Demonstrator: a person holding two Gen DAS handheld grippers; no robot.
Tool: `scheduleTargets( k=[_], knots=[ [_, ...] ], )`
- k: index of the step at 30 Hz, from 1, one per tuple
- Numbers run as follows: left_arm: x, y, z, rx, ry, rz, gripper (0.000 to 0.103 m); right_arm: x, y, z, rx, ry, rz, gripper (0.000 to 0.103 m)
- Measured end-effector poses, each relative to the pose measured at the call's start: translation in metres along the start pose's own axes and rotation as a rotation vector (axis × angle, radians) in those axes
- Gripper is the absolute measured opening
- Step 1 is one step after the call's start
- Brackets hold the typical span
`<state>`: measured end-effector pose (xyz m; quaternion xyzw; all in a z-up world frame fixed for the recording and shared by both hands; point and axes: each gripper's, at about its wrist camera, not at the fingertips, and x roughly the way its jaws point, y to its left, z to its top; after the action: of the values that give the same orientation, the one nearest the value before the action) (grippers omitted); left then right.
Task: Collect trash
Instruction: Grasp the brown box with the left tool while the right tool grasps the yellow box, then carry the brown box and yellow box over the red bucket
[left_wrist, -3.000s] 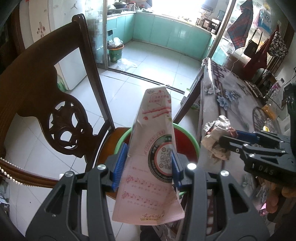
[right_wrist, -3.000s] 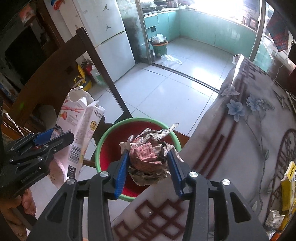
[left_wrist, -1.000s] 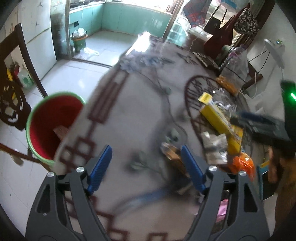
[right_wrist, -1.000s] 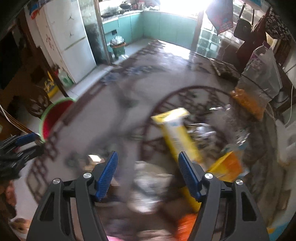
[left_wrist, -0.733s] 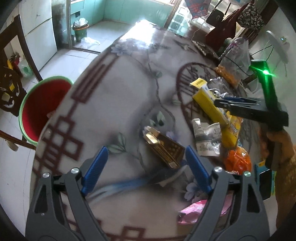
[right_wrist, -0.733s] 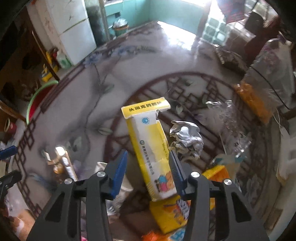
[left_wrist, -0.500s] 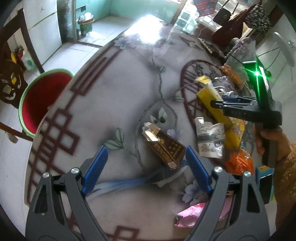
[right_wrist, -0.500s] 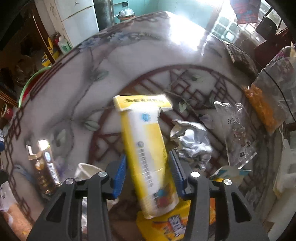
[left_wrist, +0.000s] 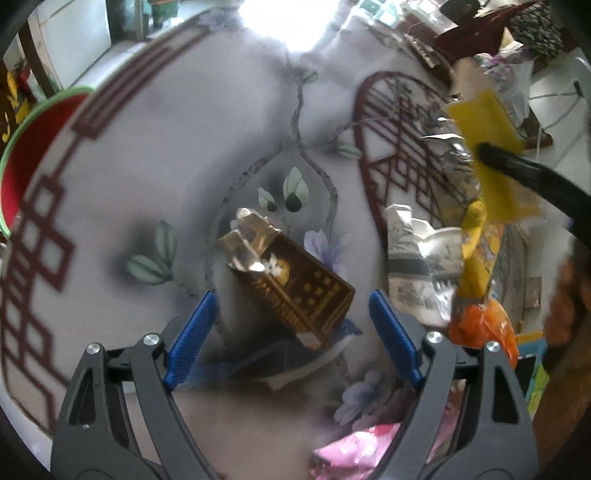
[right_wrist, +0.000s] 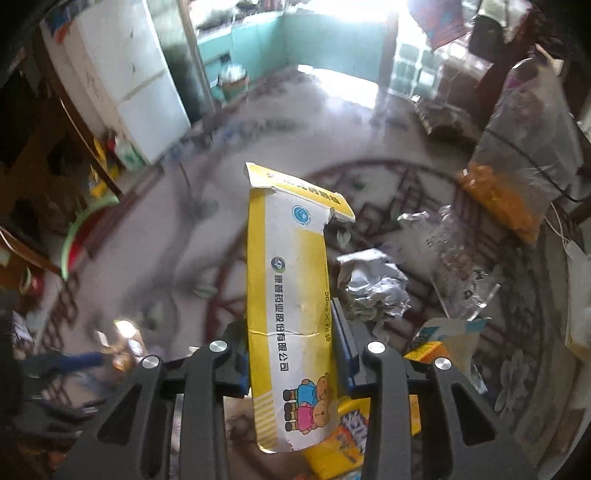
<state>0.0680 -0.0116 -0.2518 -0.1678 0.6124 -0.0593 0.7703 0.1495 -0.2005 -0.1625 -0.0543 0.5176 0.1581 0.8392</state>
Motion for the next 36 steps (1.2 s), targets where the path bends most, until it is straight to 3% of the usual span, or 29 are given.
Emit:
scheduleTargets(
  k=[4,6,8,9,14,26,36],
  knots=[
    [0.002,-0.008,0.006,0.024,-0.014,0.027,0.053,-0.014,0.001,-0.008,0.045,-0.022,0.020,0.033],
    [0.000,-0.010,0.007,0.033,-0.022,0.020,0.047,-0.015,0.005,-0.012,0.065,-0.022,0.020,0.033],
    [-0.003,-0.011,0.008,0.043,-0.030,0.008,0.033,-0.016,0.008,-0.016,0.084,-0.021,0.026,0.033],
    [-0.003,-0.011,0.007,0.056,-0.026,0.010,0.011,-0.017,0.008,-0.017,0.095,-0.021,0.027,0.033],
    [-0.009,-0.006,0.007,0.103,-0.040,-0.007,0.008,-0.030,0.018,-0.023,0.133,-0.049,0.033,0.033],
    [-0.117,0.003,0.009,0.215,-0.352,0.061,0.008,-0.090,0.075,-0.018,0.120,-0.216,0.029,0.033],
    [-0.169,0.037,0.018,0.270,-0.471,0.063,0.008,-0.104,0.128,-0.012,0.103,-0.267,-0.023,0.033]
  ],
)
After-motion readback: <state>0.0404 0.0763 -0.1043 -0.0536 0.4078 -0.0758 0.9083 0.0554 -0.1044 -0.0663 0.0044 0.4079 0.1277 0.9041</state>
